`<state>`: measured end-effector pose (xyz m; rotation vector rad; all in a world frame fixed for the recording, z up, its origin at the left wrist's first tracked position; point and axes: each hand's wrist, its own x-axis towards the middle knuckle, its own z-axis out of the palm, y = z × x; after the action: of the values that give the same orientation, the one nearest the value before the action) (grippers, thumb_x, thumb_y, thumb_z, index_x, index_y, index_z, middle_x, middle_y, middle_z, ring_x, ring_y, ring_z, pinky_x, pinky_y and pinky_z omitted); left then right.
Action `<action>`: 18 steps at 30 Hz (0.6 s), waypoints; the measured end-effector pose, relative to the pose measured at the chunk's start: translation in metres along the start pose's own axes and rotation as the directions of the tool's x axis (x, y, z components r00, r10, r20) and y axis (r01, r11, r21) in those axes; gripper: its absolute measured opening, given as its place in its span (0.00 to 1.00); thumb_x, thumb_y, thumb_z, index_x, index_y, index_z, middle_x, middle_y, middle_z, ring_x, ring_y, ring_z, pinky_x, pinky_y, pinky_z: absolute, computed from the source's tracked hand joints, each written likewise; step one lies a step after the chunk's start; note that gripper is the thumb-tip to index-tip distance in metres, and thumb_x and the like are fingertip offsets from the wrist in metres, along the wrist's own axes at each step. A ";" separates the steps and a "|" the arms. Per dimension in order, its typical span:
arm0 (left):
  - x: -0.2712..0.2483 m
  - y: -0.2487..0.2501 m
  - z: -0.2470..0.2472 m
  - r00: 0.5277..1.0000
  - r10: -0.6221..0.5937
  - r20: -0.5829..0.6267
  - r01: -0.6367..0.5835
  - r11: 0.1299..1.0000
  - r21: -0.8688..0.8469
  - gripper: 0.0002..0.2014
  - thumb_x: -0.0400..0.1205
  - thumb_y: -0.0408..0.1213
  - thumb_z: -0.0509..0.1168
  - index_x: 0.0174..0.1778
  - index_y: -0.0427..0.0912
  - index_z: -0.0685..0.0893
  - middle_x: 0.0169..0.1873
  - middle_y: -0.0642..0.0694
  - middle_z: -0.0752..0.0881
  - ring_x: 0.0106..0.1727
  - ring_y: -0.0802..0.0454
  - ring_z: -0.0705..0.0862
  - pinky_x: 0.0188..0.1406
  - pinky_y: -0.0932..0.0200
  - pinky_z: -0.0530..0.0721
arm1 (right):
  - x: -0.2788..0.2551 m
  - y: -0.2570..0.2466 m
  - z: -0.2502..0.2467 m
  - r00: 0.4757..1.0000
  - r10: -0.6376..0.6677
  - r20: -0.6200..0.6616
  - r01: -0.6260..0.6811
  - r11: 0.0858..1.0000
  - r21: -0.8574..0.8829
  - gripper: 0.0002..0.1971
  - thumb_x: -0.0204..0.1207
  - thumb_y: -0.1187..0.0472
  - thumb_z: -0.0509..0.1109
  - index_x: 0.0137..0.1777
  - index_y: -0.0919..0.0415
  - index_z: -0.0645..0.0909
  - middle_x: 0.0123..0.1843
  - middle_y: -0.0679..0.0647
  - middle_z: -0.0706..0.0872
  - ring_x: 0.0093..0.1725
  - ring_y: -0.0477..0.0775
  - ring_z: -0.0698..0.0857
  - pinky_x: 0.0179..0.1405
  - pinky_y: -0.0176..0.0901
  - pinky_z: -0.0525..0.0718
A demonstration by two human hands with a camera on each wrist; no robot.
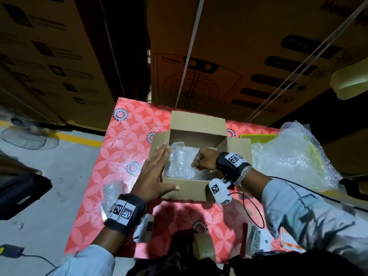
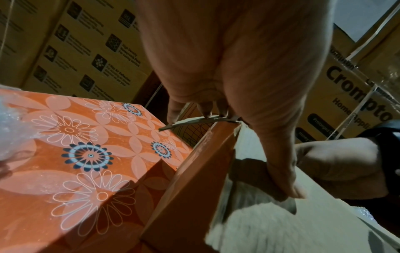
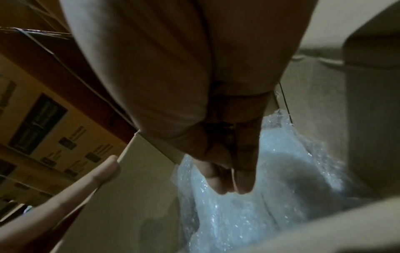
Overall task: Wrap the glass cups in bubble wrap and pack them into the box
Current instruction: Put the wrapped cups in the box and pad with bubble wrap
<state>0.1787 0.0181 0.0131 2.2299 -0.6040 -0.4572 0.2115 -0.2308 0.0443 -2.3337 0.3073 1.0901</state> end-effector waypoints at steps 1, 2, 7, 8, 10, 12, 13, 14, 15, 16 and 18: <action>0.000 0.000 0.000 1.000 0.001 -0.002 -0.001 1.000 -0.001 0.67 0.67 0.56 0.86 0.92 0.57 0.45 0.90 0.65 0.40 0.91 0.57 0.42 0.88 0.30 0.54 | -0.001 0.001 0.002 1.000 0.007 0.021 -0.007 0.999 -0.032 0.12 0.84 0.72 0.66 0.61 0.77 0.87 0.49 0.60 0.90 0.39 0.48 0.85 0.34 0.36 0.79; 0.000 0.000 0.000 1.000 0.003 -0.006 -0.003 1.000 -0.001 0.66 0.67 0.55 0.86 0.92 0.56 0.45 0.90 0.65 0.40 0.91 0.57 0.42 0.88 0.30 0.54 | -0.003 0.001 0.004 0.999 0.007 0.046 -0.003 0.996 -0.086 0.12 0.86 0.68 0.66 0.61 0.71 0.89 0.52 0.56 0.90 0.43 0.48 0.85 0.36 0.35 0.79; 0.001 -0.002 0.001 1.000 0.008 -0.006 -0.008 1.000 0.000 0.66 0.67 0.56 0.86 0.92 0.56 0.45 0.90 0.64 0.40 0.92 0.56 0.43 0.88 0.30 0.57 | -0.003 -0.001 0.021 0.990 0.034 0.136 0.000 0.971 -0.238 0.18 0.87 0.63 0.62 0.72 0.69 0.83 0.74 0.60 0.84 0.73 0.62 0.82 0.76 0.54 0.78; 0.001 -0.002 0.001 1.000 0.005 -0.003 -0.005 1.000 0.001 0.66 0.67 0.55 0.86 0.92 0.56 0.45 0.90 0.64 0.40 0.92 0.56 0.43 0.88 0.29 0.57 | -0.001 -0.001 0.024 0.989 0.037 0.143 0.000 0.969 -0.248 0.18 0.87 0.62 0.63 0.72 0.70 0.83 0.74 0.61 0.84 0.73 0.64 0.82 0.76 0.57 0.78; 0.002 -0.001 0.000 1.000 -0.002 0.003 0.002 1.000 0.001 0.67 0.67 0.56 0.86 0.92 0.57 0.45 0.90 0.65 0.40 0.92 0.57 0.42 0.87 0.29 0.59 | -0.001 -0.002 0.024 0.990 0.028 0.139 0.009 0.966 -0.259 0.18 0.87 0.59 0.64 0.67 0.71 0.85 0.68 0.62 0.88 0.67 0.63 0.86 0.72 0.58 0.82; 0.001 -0.001 -0.001 1.000 -0.001 0.006 0.001 1.000 0.004 0.67 0.66 0.57 0.85 0.92 0.57 0.45 0.90 0.66 0.40 0.91 0.57 0.42 0.86 0.28 0.61 | -0.007 -0.003 0.018 0.996 0.001 0.085 0.021 0.968 -0.250 0.17 0.87 0.57 0.65 0.60 0.69 0.89 0.59 0.60 0.91 0.55 0.58 0.89 0.67 0.54 0.85; 0.001 0.000 -0.002 1.000 -0.002 0.008 0.002 1.000 0.005 0.67 0.66 0.57 0.85 0.92 0.57 0.45 0.90 0.66 0.40 0.91 0.57 0.42 0.86 0.28 0.61 | -0.013 -0.003 0.013 0.998 -0.023 0.061 0.036 0.971 -0.238 0.15 0.86 0.59 0.65 0.59 0.67 0.90 0.59 0.58 0.92 0.55 0.56 0.88 0.66 0.52 0.85; 0.000 0.002 -0.003 1.000 -0.006 0.011 0.005 1.000 0.006 0.67 0.66 0.58 0.85 0.92 0.57 0.46 0.90 0.65 0.40 0.91 0.57 0.42 0.86 0.28 0.60 | -0.019 -0.002 0.008 0.998 -0.054 0.034 0.060 0.973 -0.221 0.14 0.86 0.64 0.63 0.60 0.65 0.90 0.61 0.56 0.91 0.57 0.54 0.88 0.65 0.50 0.85; -0.001 0.004 -0.005 1.000 -0.010 0.015 0.010 1.000 0.012 0.67 0.66 0.58 0.85 0.92 0.56 0.46 0.90 0.64 0.40 0.91 0.57 0.41 0.87 0.29 0.59 | -0.029 0.000 0.001 0.996 -0.087 -0.006 0.084 0.978 -0.190 0.16 0.85 0.68 0.62 0.61 0.63 0.91 0.62 0.53 0.91 0.59 0.52 0.89 0.65 0.49 0.86; -0.002 0.008 -0.007 1.000 -0.016 0.019 0.016 1.000 0.025 0.67 0.66 0.58 0.85 0.92 0.56 0.46 0.90 0.63 0.40 0.91 0.57 0.41 0.88 0.30 0.57 | -0.041 0.002 -0.006 0.992 -0.111 -0.061 0.103 0.987 -0.126 0.16 0.84 0.71 0.62 0.61 0.61 0.91 0.62 0.52 0.91 0.58 0.51 0.89 0.64 0.48 0.87; -0.002 0.017 -0.011 0.999 -0.030 0.022 0.029 0.998 0.049 0.67 0.66 0.56 0.86 0.92 0.55 0.47 0.91 0.59 0.42 0.91 0.57 0.43 0.89 0.33 0.55 | -0.066 0.013 -0.018 0.968 -0.148 -0.202 0.156 0.988 0.021 0.12 0.83 0.72 0.67 0.57 0.62 0.91 0.57 0.51 0.91 0.56 0.49 0.90 0.60 0.46 0.88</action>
<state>0.1778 0.0161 0.0332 2.2856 -0.6009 -0.4886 0.1746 -0.2530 0.0988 -2.3940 0.2153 0.7723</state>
